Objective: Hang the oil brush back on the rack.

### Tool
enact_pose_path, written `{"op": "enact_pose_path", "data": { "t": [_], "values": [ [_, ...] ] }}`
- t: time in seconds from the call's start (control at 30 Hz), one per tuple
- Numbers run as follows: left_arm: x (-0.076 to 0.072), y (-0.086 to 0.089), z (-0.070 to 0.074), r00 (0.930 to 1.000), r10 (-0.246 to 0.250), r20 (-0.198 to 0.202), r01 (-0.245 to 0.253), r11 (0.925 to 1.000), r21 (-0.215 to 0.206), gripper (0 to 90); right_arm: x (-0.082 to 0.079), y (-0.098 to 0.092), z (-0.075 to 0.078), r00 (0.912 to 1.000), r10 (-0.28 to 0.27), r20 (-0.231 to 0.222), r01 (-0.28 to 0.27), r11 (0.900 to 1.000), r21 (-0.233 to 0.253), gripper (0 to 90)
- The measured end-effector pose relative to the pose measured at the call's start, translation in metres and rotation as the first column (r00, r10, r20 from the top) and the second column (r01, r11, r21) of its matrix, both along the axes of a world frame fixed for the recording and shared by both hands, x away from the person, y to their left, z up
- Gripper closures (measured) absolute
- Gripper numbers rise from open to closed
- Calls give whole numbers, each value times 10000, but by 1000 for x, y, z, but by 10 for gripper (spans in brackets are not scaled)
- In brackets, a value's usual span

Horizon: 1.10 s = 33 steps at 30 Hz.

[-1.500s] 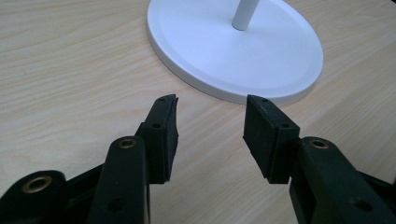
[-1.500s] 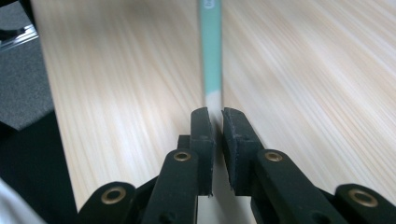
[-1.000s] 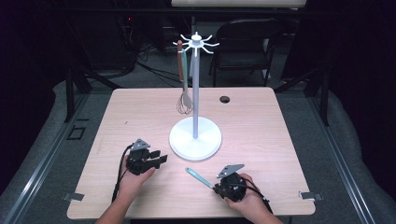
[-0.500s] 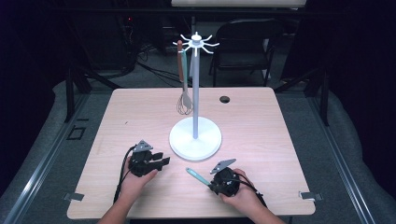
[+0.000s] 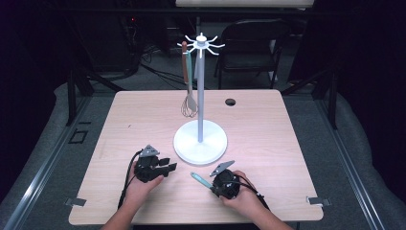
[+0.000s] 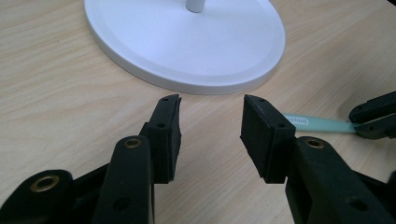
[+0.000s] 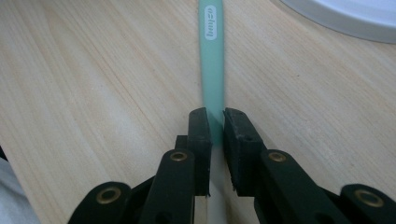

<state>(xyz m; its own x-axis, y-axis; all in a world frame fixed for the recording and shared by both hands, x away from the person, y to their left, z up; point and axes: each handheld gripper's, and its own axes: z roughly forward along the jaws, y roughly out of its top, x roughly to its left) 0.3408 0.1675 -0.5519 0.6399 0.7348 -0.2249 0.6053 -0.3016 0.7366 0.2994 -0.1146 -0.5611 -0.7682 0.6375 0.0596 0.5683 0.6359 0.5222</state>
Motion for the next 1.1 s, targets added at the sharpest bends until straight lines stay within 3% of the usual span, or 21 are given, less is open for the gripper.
{"op": "enact_pose_path", "data": {
  "t": [0.27, 0.6, 0.77, 1.1],
  "values": [
    [-3, -7, -1, 9999, -144, -5, 143, 9998, -109, 515, -2, -3, -1, 9999, 8, 161, -11, 9997, 237, 819],
    [-6, -17, -2, 9966, -786, -249, 772, 9956, -532, 464, -5, -7, 10, 9983, 34, 576, -82, 9964, 844, 819],
    [-8, -25, -3, 9904, -1332, -357, 1297, 9877, -872, 458, -7, -4, 15, 9968, 179, 782, -261, 9942, 1046, 819],
    [-9, -33, -4, 9805, -1848, -670, 1735, 9739, -1466, 446, -8, 3, 21, 9947, 232, 1005, -378, 9886, 1459, 819]
  ]
}}
